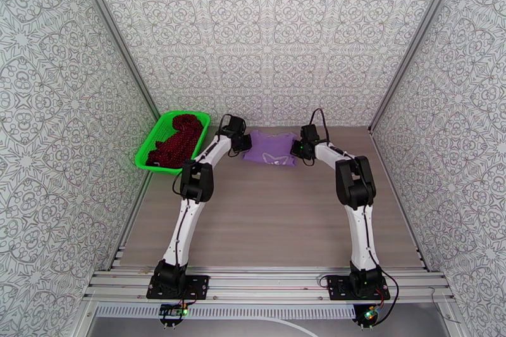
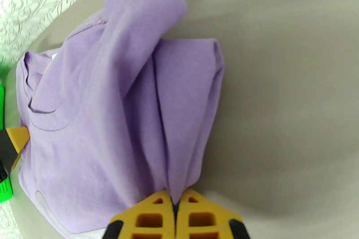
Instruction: Fold and stack the mixed laundry pile
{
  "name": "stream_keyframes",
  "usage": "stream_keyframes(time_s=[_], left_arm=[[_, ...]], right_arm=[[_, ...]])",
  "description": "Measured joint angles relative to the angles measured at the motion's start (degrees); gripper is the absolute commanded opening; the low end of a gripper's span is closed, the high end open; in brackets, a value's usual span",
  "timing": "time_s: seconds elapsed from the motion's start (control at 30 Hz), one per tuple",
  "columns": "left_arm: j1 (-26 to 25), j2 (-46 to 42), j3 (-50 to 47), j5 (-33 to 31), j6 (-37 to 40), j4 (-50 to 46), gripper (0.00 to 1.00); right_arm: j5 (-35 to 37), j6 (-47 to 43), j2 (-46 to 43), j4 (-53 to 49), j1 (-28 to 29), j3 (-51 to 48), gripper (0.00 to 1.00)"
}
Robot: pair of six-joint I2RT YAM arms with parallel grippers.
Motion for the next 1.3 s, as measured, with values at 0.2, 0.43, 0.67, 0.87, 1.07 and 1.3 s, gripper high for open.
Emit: stream_keyframes(time_s=[0.2,0.43,0.67,0.87,1.07,1.3], left_arm=[[1.07,1.18,1.22,4.02,-1.95,0.85,0.32],[0.85,1.14,2.47,8.98,-3.13,3.91,0.99],[1.88,-0.68,0.87,6.47,-1.66,4.81,0.99],[3.04,-10.88,-2.03,0.26,1.77,0.68,0.99],[4.44,-30.99,-5.11,-7.98,4.96,-4.85,0.97],[17.62,-40.61,-10.99,-11.96,6.64,-11.58,0.86]], right_arm=[[0.0,-0.85,6.73,-4.31,-0.48,11.61,0.0],[-0.17,-1.22,8.15,-6.73,-0.63,14.64,0.52],[-0.72,-2.47,4.35,-7.37,-1.14,12.44,0.86],[0.61,-4.17,-8.87,-7.65,-2.54,4.9,0.92],[0.92,-4.7,-25.94,-6.25,-2.86,-6.21,0.9],[-2.99,-5.33,-36.83,-6.54,-2.86,-21.29,0.87]])
